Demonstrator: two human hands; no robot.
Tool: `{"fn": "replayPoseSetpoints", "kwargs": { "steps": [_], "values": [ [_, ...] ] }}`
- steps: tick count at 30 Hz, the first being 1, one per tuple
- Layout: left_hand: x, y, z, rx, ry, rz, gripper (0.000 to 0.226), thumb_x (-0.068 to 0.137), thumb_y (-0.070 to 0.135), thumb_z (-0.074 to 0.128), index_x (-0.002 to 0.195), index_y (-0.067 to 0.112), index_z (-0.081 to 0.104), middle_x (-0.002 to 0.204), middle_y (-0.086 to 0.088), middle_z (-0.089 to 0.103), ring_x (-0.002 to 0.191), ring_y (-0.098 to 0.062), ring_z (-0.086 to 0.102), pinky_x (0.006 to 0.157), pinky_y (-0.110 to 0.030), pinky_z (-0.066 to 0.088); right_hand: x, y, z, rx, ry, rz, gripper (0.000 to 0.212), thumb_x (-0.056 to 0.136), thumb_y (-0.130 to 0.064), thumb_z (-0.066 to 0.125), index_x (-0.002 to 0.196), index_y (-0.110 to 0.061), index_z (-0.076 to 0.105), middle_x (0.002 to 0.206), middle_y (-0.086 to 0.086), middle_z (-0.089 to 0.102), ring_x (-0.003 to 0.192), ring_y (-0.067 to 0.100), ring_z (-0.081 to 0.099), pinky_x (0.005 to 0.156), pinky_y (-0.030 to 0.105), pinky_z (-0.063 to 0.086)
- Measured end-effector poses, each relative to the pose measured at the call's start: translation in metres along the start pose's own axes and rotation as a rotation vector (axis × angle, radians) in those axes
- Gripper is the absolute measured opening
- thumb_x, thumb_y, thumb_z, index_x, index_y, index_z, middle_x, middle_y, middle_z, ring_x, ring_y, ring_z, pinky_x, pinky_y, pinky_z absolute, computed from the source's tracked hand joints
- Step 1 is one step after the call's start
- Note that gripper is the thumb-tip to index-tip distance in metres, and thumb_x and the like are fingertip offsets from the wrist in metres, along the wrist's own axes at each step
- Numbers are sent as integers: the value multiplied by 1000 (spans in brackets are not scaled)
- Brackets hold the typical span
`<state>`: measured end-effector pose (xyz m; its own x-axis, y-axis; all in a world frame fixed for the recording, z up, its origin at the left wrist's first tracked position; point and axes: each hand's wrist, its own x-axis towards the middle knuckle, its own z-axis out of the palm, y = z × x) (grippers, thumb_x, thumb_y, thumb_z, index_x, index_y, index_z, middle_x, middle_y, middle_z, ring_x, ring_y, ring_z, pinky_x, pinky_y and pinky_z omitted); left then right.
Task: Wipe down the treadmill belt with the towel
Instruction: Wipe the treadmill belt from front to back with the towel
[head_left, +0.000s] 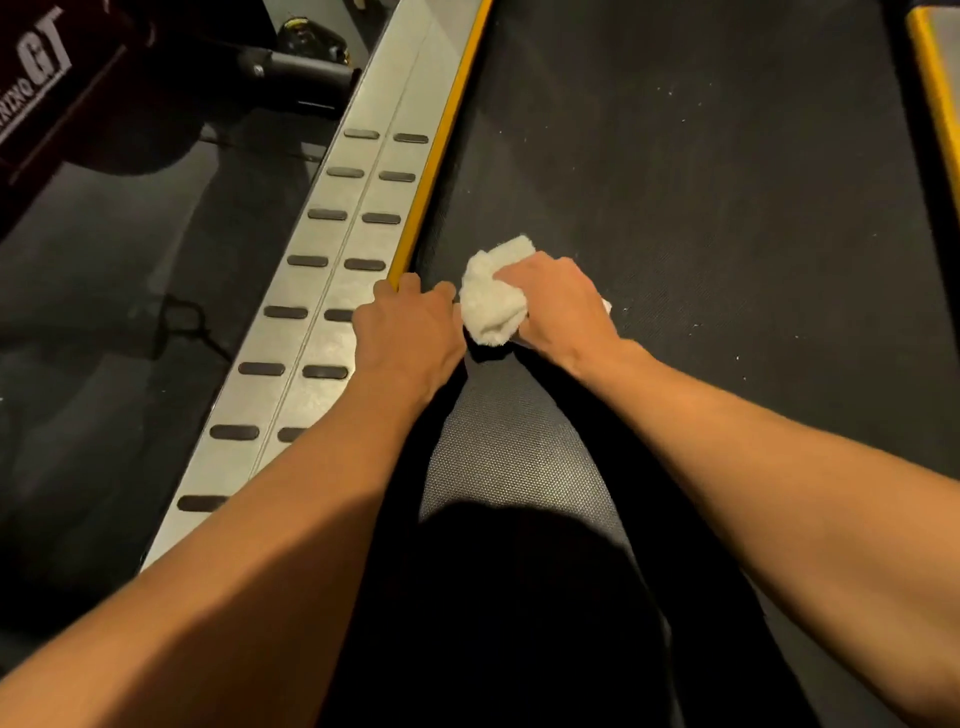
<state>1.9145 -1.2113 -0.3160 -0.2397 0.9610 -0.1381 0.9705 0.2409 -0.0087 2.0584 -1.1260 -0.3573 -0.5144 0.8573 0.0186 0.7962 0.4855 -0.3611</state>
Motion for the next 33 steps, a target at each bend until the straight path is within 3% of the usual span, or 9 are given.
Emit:
{"fn": "replayPoseSetpoints", "kwargs": {
  "steps": [6,9,14,19,21,23,27,31,33],
  "values": [
    [-2,12,-1,-93,-54,-44,40,102,40,28,125,22,55,125,-12,53,115,-35,45,76,-40,35,-75,-30,-2,7,-294,-354,25,75,-25,62,67,-37,42,69,-9,49,63,21,50,59,29,38],
    [-9,19,4,-124,-80,-33,40,101,39,29,123,20,56,126,-13,53,118,-36,46,91,-48,40,-50,2,-29,27,-50,-133,20,72,-34,57,89,-30,67,88,-1,66,80,26,61,69,31,45],
    [-9,12,3,-112,-51,-60,40,103,38,28,124,19,56,129,-11,51,120,-31,45,75,-40,36,-44,19,-36,-1,-69,37,17,77,-25,50,65,-37,52,68,-9,51,74,26,58,51,23,32],
    [-9,16,-1,-149,-46,-72,42,103,40,27,126,19,55,129,-12,51,120,-33,44,85,-45,40,-105,-7,-17,152,-257,-276,33,75,-25,70,107,-31,68,104,-10,66,96,19,61,81,20,43],
    [-11,17,2,-147,-58,-62,43,102,41,26,125,20,56,130,-13,51,122,-34,43,94,-51,37,-80,11,-26,56,-108,-149,17,77,-32,65,89,-43,62,85,-18,57,85,15,61,65,9,33],
    [-12,22,7,-135,-89,-38,44,102,42,26,126,22,56,133,-13,49,125,-36,41,104,-61,30,-50,39,-42,-49,-42,42,19,78,-33,54,63,-35,42,66,-12,47,67,17,53,54,22,28],
    [-11,40,10,-138,-85,55,42,102,41,28,126,21,56,130,-13,51,123,-36,43,107,-65,25,-45,64,-46,-70,-13,205,12,77,-35,44,72,-28,52,70,-9,52,68,22,54,60,26,33],
    [-13,52,9,-224,-75,131,38,102,35,31,124,17,57,124,-12,54,115,-34,47,96,-51,40,-108,16,-34,50,-248,-138,14,79,-33,56,90,-32,65,91,-8,67,87,14,59,69,23,35],
    [-15,54,11,-267,-101,142,37,103,34,31,124,16,56,122,-12,55,114,-33,47,90,-47,43,-116,13,-45,151,-195,-198,22,79,-28,56,94,-25,70,93,-5,69,88,14,57,69,23,34]
  ]
}}
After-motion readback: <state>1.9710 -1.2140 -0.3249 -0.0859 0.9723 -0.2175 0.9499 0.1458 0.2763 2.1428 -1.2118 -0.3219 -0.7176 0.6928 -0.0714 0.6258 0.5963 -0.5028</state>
